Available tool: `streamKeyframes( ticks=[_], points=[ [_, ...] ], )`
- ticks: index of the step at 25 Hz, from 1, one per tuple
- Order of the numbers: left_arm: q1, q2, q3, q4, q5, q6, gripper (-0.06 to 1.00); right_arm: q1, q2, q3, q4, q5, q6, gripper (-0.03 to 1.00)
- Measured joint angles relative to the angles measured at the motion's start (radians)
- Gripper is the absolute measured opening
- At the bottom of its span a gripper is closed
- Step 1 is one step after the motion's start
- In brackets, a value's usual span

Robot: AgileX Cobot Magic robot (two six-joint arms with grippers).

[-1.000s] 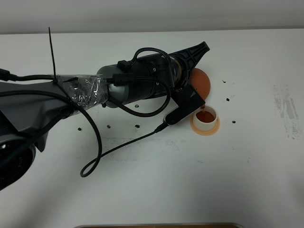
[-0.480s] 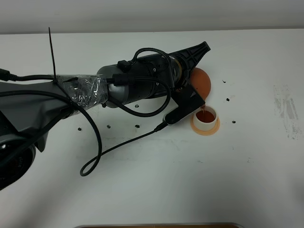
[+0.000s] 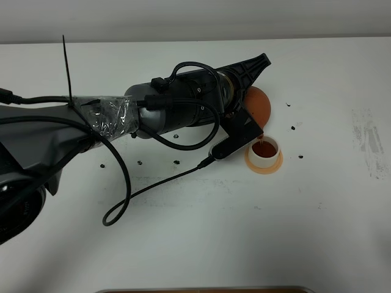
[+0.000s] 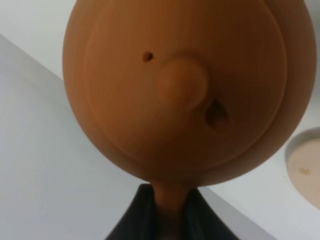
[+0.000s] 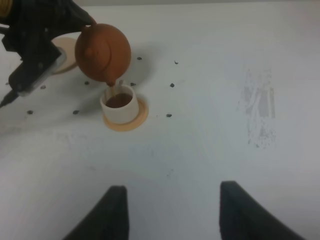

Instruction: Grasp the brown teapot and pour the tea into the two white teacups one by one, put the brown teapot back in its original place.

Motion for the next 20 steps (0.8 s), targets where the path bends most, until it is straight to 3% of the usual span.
streamKeyframes(
  ticks=[20],
  points=[
    [0.0, 0.0, 0.0, -0.02, 0.001, -0.003, 0.12, 0.0, 0.0, 0.0, 0.0, 0.0, 0.0, 0.44]
  ],
)
